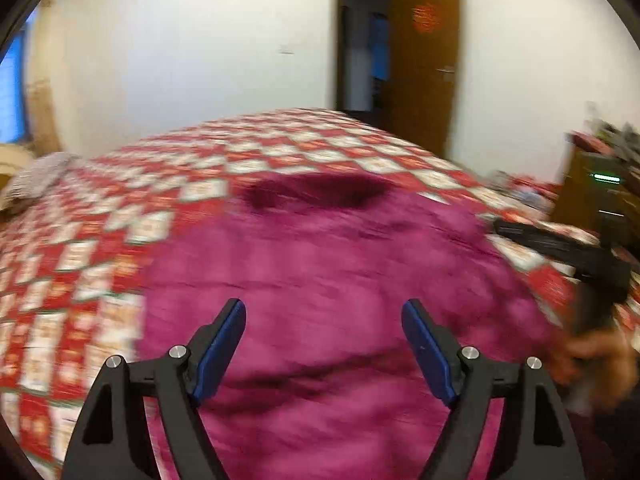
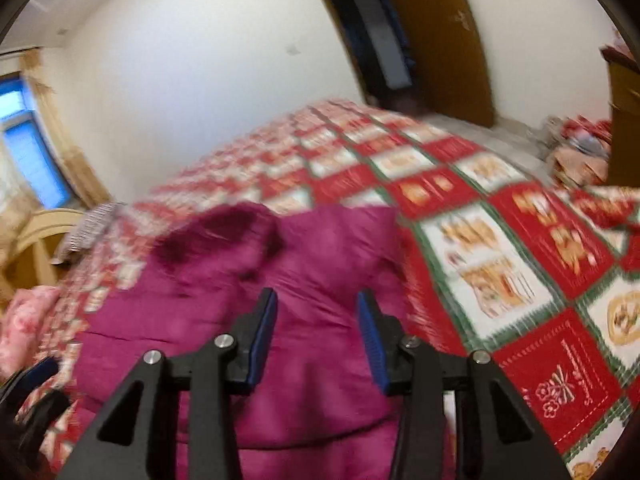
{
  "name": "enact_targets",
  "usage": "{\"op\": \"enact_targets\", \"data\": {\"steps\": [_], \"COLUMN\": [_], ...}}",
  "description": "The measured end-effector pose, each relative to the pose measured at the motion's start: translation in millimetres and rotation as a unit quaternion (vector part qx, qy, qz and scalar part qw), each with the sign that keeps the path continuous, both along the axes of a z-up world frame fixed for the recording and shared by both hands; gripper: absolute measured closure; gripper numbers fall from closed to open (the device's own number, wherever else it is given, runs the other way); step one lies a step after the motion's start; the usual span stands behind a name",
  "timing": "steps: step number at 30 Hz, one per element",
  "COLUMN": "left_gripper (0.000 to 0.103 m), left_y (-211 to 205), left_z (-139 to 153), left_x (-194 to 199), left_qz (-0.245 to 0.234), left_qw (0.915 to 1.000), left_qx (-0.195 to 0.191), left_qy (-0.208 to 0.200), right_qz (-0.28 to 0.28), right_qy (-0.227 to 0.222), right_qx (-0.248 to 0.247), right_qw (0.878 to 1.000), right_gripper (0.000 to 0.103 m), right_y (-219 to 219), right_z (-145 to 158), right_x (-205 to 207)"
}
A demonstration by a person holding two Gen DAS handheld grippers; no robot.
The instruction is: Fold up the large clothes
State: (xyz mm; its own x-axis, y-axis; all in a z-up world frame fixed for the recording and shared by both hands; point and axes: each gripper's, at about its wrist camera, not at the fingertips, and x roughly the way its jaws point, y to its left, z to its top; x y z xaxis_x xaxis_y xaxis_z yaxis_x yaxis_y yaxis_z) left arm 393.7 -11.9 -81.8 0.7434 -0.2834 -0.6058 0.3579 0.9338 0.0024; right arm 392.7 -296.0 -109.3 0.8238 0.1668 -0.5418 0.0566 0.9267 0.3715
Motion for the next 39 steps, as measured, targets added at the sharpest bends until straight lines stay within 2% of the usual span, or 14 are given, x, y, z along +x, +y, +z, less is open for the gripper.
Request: {"op": "enact_targets", "data": {"steps": [3, 6, 9, 12, 17, 20, 23, 26, 28, 29, 30, 34, 37, 39], "left_gripper": [0.022, 0.022, 0.022, 0.022, 0.019, 0.017, 0.017, 0.017, 0.016, 0.014, 0.013, 0.013, 0.013, 0.013], "left_y": [24, 32, 35, 48, 78, 75, 80, 93, 92, 90, 86, 53, 28, 21], "left_z": [-1, -9, -29, -60, -92, -94, -77, -41, -16, -10, -6, -25, -46, -58], "left_x": [42, 60, 75, 81, 79, 83, 82, 79, 95, 106, 120, 191, 216, 226], "left_qz": [0.086, 0.105, 0.134, 0.172, 0.205, 0.200, 0.162, 0.135, 0.121, 0.117, 0.115, 0.097, 0.101, 0.116], "left_qw": [0.9962, 0.9942, 0.9899, 0.9821, 0.9731, 0.9731, 0.9796, 0.9858, 0.9881, 0.9886, 0.9888, 0.9837, 0.9789, 0.9741], "left_qx": [0.013, 0.017, 0.043, 0.063, -0.021, -0.011, -0.021, -0.064, -0.077, -0.077, -0.075, -0.062, -0.053, -0.069], "left_qy": [0.009, 0.013, 0.017, 0.044, 0.102, 0.113, 0.117, 0.076, 0.055, 0.055, 0.059, 0.138, 0.170, 0.182], "right_qz": [0.076, 0.136, 0.156, 0.151, 0.163, 0.166, 0.168, 0.181, 0.169, 0.154, 0.142, 0.115, 0.102, 0.105], "right_qy": [-0.002, 0.025, 0.068, 0.094, 0.107, 0.109, 0.120, 0.119, 0.090, 0.073, 0.065, 0.090, 0.130, 0.153], "right_qx": [-0.013, -0.058, -0.114, -0.138, -0.118, -0.136, -0.149, -0.123, -0.104, -0.093, -0.086, -0.081, -0.091, -0.086], "right_qw": [0.997, 0.989, 0.979, 0.974, 0.974, 0.971, 0.967, 0.968, 0.976, 0.981, 0.984, 0.986, 0.982, 0.979], "right_gripper": [0.057, 0.057, 0.057, 0.060, 0.055, 0.055, 0.050, 0.048, 0.036, 0.026, 0.022, 0.023, 0.025, 0.038], "right_y": [38, 78, 98, 94, 76, 80, 81, 70, 58, 50, 45, 37, 38, 39], "right_z": [17, 11, -16, -37, -59, -59, -52, -36, -17, -5, 2, 6, -12, -23], "right_x": [11, 26, 37, 42, 44, 43, 42, 43, 48, 55, 63, 115, 147, 159]}}
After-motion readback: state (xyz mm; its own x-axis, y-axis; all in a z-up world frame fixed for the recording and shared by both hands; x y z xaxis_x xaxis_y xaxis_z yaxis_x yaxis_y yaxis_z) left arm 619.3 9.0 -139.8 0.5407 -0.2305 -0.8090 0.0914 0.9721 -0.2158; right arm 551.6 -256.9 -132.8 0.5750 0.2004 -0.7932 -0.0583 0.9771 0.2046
